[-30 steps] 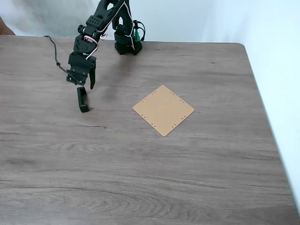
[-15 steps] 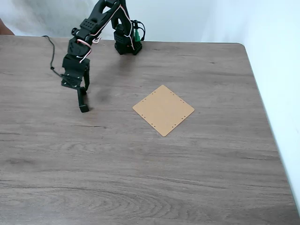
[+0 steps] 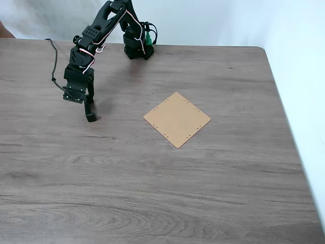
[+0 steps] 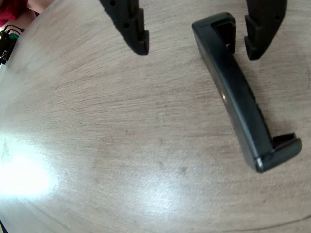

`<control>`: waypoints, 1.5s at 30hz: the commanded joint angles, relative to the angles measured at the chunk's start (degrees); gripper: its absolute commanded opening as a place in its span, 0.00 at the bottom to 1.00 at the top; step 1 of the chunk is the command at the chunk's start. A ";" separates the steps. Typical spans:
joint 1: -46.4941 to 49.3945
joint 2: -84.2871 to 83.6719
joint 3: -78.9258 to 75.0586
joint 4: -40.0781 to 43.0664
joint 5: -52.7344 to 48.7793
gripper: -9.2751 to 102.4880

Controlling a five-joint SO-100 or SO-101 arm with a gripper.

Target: Grasp a black block and then place it on the board.

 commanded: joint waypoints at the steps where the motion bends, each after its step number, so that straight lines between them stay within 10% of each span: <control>1: 1.05 0.44 -2.99 0.18 -1.23 0.32; 45: -1.41 -6.94 3.08 -3.25 11.87 0.09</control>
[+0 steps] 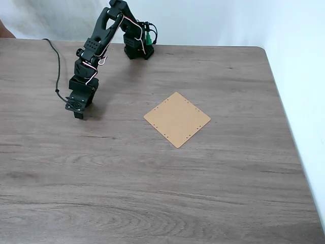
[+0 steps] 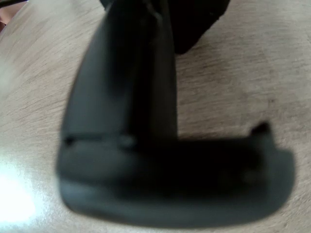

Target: Grasp a black block and then place it on the board.

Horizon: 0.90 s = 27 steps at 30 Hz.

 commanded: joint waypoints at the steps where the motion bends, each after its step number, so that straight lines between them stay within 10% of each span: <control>1: -0.35 3.16 0.44 2.02 1.49 0.09; 27: -34.45 29.36 3.87 12.04 55.72 0.09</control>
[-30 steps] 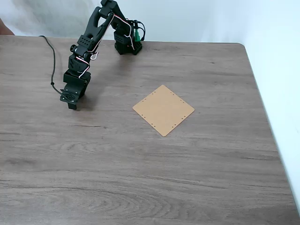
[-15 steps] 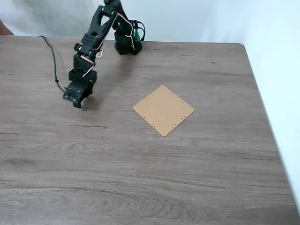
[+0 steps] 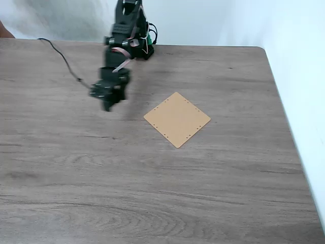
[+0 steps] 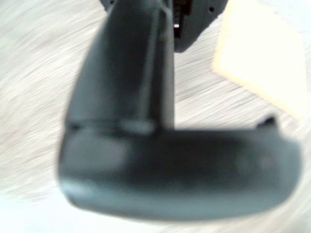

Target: Grasp a black block and then place it on the board.

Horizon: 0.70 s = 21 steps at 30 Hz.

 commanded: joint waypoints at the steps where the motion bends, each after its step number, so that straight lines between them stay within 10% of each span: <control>1: -6.06 5.71 -0.62 1.05 6.86 0.09; 21: -23.12 -1.67 -2.46 -6.50 29.62 0.09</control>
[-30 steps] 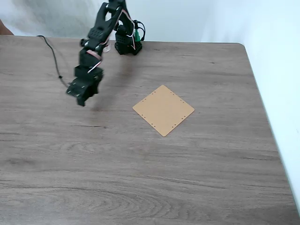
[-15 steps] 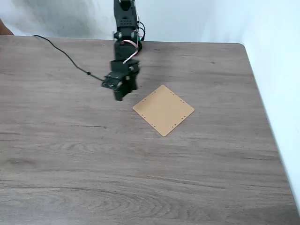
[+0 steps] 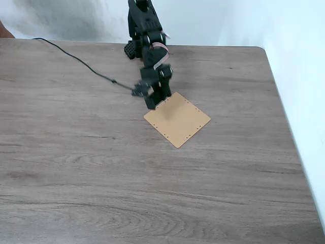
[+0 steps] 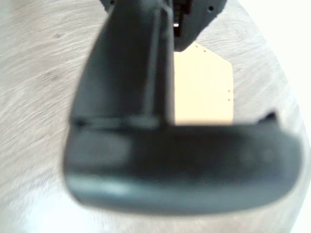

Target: Grasp a black block and then place it on the board.

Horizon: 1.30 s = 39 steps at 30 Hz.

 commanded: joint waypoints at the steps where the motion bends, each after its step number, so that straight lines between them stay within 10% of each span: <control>1: -2.02 -0.97 -4.39 -1.67 0.79 0.09; 39: -10.37 -19.07 -15.47 -6.86 6.59 0.09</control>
